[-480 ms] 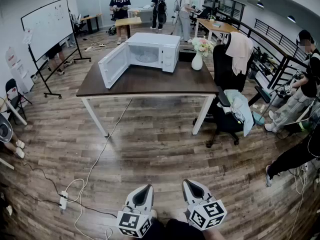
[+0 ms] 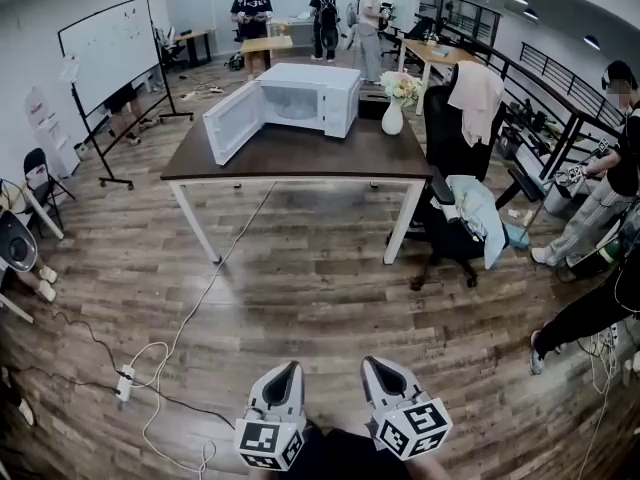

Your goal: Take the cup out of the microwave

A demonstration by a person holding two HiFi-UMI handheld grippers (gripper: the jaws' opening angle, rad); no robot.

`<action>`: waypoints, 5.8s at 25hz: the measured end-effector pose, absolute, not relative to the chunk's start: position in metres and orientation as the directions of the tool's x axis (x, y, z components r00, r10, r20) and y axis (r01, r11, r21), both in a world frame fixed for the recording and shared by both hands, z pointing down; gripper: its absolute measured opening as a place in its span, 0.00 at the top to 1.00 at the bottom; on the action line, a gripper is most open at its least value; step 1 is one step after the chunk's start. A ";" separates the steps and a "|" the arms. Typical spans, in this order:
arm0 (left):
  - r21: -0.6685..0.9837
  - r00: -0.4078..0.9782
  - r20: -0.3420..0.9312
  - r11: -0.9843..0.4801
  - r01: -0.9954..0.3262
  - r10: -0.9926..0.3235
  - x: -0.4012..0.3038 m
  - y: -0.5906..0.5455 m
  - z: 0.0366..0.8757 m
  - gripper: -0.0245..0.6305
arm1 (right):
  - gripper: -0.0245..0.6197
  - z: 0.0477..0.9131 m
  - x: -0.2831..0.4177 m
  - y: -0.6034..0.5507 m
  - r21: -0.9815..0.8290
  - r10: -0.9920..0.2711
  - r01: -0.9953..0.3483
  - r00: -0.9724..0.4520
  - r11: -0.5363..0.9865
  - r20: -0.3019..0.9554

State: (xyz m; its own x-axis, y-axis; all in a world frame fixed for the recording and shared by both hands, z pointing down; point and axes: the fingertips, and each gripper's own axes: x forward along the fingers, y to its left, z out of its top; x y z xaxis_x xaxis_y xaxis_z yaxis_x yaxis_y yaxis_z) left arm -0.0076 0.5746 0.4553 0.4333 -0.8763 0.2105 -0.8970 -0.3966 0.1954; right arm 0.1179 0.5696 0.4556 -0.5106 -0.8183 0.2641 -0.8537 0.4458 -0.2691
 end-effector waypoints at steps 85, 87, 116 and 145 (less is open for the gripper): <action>0.179 0.364 0.236 -0.328 -0.928 -0.901 -0.103 0.235 0.469 0.28 | 0.97 0.476 0.036 0.248 -0.307 -0.804 -0.866 -0.487 0.394 0.341; 0.180 0.358 0.235 -0.321 -0.930 -0.904 -0.104 0.230 0.470 0.26 | 0.97 0.477 0.038 0.242 -0.308 -0.806 -0.867 -0.484 0.391 0.341; 0.198 0.353 0.223 -0.312 -0.929 -0.909 -0.095 0.038 0.462 0.26 | 0.97 0.470 0.048 0.037 -0.311 -0.788 -0.849 -0.519 0.428 0.331; 0.197 0.276 0.240 -0.232 -0.953 -0.931 -0.087 -0.110 0.473 0.26 | 0.97 0.488 0.052 -0.121 -0.341 -0.733 -0.800 -0.594 0.494 0.330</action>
